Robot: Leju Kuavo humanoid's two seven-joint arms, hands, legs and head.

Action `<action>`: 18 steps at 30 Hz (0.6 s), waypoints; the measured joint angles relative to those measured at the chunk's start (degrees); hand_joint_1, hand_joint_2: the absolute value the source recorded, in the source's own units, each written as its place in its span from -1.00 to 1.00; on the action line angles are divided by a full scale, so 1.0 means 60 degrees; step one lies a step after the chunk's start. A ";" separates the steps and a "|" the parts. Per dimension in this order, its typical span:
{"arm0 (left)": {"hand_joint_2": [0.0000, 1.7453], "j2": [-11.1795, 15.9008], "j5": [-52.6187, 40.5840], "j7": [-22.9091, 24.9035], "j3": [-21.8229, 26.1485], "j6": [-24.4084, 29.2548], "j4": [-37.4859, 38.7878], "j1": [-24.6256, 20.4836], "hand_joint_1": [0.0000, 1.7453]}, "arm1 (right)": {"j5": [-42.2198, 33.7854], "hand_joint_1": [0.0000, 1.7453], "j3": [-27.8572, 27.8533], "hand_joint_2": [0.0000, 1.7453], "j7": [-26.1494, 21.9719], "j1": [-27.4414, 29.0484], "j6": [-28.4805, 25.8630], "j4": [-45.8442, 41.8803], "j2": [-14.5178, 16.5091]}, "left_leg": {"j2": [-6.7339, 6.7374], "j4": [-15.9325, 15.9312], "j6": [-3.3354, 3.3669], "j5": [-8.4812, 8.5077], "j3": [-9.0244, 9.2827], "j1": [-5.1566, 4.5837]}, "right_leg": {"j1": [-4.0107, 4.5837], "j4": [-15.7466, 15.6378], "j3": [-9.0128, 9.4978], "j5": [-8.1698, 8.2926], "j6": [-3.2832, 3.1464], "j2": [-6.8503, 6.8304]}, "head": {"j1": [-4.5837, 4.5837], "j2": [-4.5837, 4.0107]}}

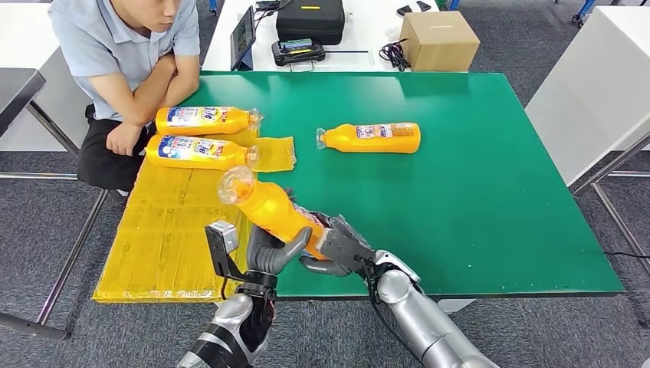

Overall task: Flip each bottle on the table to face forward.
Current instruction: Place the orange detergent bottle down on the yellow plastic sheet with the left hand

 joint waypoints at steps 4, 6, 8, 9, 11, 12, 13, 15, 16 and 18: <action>1.00 0.0004 -0.0094 -0.0059 0.0070 0.0008 -0.0173 0.0110 1.00 | 0.0006 -0.44 0.0034 1.00 -0.0010 0.0020 -0.0067 0.0042 0.0007 | 0.0002 0.0000 0.0000 0.0000 0.0001 0.0000 | 0.0000 0.0000 -0.0002 0.0000 0.0000 0.0001 | 0.0001 0.0000; 1.00 0.0015 -0.0264 -0.0095 0.0112 0.0049 -0.0338 0.0188 1.00 | 0.0047 -1.00 0.0040 1.00 0.0016 0.0077 -0.0136 0.0044 -0.0001 | 0.0002 0.0000 0.0000 0.0000 0.0002 0.0000 | 0.0000 0.0000 -0.0003 0.0000 0.0000 0.0001 | -0.0003 0.0000; 1.00 0.0032 -0.0483 -0.0142 0.0146 0.0078 -0.0579 0.0268 1.00 | 0.0088 -1.00 0.0020 1.00 0.0080 0.0161 -0.0195 0.0060 -0.0014 | -0.0005 0.0000 0.0000 0.0000 0.0000 0.0000 | 0.0000 0.0000 -0.0003 0.0000 0.0000 -0.0004 | -0.0003 0.0000; 1.00 0.0042 -0.0586 -0.0169 0.0158 0.0082 -0.0728 0.0304 1.00 | 0.0100 -1.00 -0.0018 1.00 0.0112 0.0209 -0.0226 0.0084 -0.0029 | -0.0008 0.0000 0.0000 0.0000 -0.0003 0.0000 | 0.0000 0.0000 -0.0002 -0.0001 0.0000 -0.0007 | -0.0001 0.0000; 1.00 0.0067 -0.0760 -0.0200 0.0178 0.0125 -0.1025 0.0360 1.00 | 0.0111 -1.00 -0.0130 1.00 0.0143 0.0305 -0.0307 0.0149 -0.0057 | -0.0007 0.0000 0.0000 0.0000 -0.0006 0.0000 | 0.0000 0.0000 -0.0003 0.0000 0.0000 -0.0008 | 0.0001 0.0000; 1.00 0.0078 -0.0826 -0.0206 0.0183 0.0161 -0.1156 0.0380 1.00 | 0.0112 -1.00 -0.0187 1.00 0.0149 0.0344 -0.0350 0.0182 -0.0068 | -0.0003 0.0000 0.0000 -0.0001 -0.0007 0.0000 | -0.0001 0.0000 -0.0003 0.0000 0.0000 -0.0006 | 0.0002 0.0000; 1.00 0.0088 -0.0878 -0.0207 0.0185 0.0204 -0.1268 0.0395 1.00 | 0.0112 -1.00 -0.0234 1.00 0.0150 0.0373 -0.0382 0.0209 -0.0069 | -0.0001 0.0000 0.0000 -0.0001 -0.0007 -0.0001 | -0.0001 0.0000 -0.0004 0.0000 0.0000 -0.0006 | 0.0001 0.0000; 1.00 0.0101 -0.0957 -0.0208 0.0191 0.0271 -0.1452 0.0421 1.00 | 0.0112 -1.00 -0.0313 1.00 0.0150 0.0408 -0.0413 0.0257 -0.0065 | -0.0005 0.0000 0.0000 -0.0001 -0.0007 -0.0001 | -0.0001 0.0000 -0.0005 0.0000 0.0000 -0.0008 | 0.0000 0.0000; 1.00 0.0108 -0.1010 -0.0207 0.0196 0.0316 -0.1531 0.0436 1.00 | 0.0112 -1.00 -0.0348 1.00 0.0150 0.0417 -0.0424 0.0280 -0.0063 | -0.0008 0.0000 0.0000 0.0000 -0.0007 -0.0001 | -0.0001 -0.0001 -0.0005 0.0000 0.0000 -0.0010 | 0.0000 0.0000; 1.00 0.0133 -0.1323 -0.0206 0.0205 0.0580 -0.1674 0.0474 1.00 | 0.0120 -1.00 -0.0418 1.00 0.0150 0.0435 -0.0470 0.0317 -0.0062 | -0.0009 0.0000 0.0001 0.0000 -0.0007 0.0000 | 0.0000 0.0000 -0.0004 0.0000 0.0000 -0.0010 | -0.0001 0.0000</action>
